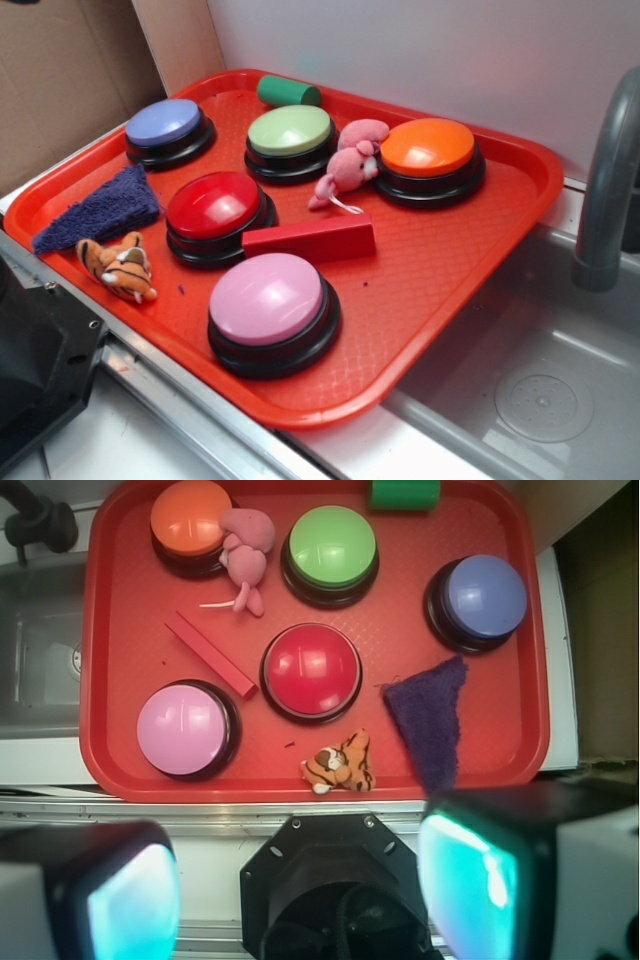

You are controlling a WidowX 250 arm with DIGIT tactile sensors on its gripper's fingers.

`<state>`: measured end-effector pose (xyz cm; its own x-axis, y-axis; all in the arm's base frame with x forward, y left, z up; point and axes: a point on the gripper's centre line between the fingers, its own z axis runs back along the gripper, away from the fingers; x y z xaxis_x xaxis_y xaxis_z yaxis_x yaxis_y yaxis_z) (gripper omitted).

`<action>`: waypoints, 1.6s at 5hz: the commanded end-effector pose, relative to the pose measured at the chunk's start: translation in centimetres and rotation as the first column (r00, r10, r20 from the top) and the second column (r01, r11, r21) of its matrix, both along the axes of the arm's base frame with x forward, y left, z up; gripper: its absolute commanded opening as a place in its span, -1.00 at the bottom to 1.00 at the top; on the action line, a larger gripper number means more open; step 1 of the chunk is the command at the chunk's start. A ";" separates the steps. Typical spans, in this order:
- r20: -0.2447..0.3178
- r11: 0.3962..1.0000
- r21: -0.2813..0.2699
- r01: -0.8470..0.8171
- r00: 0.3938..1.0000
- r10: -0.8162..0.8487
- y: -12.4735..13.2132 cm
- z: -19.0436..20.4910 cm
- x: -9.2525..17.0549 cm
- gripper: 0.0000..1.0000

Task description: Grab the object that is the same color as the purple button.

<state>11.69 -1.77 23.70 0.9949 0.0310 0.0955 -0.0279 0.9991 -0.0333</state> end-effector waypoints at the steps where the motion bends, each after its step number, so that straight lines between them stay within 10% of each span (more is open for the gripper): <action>1: 0.000 1.000 0.000 0.000 1.000 0.000 0.0 0.0 0.0 1.00; 8: -0.015 0.981 0.141 -0.136 0.990 0.139 11.8 -18.7 2.2 1.00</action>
<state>13.76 9.39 4.38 0.9871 0.1504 0.0549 -0.1552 0.9833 0.0954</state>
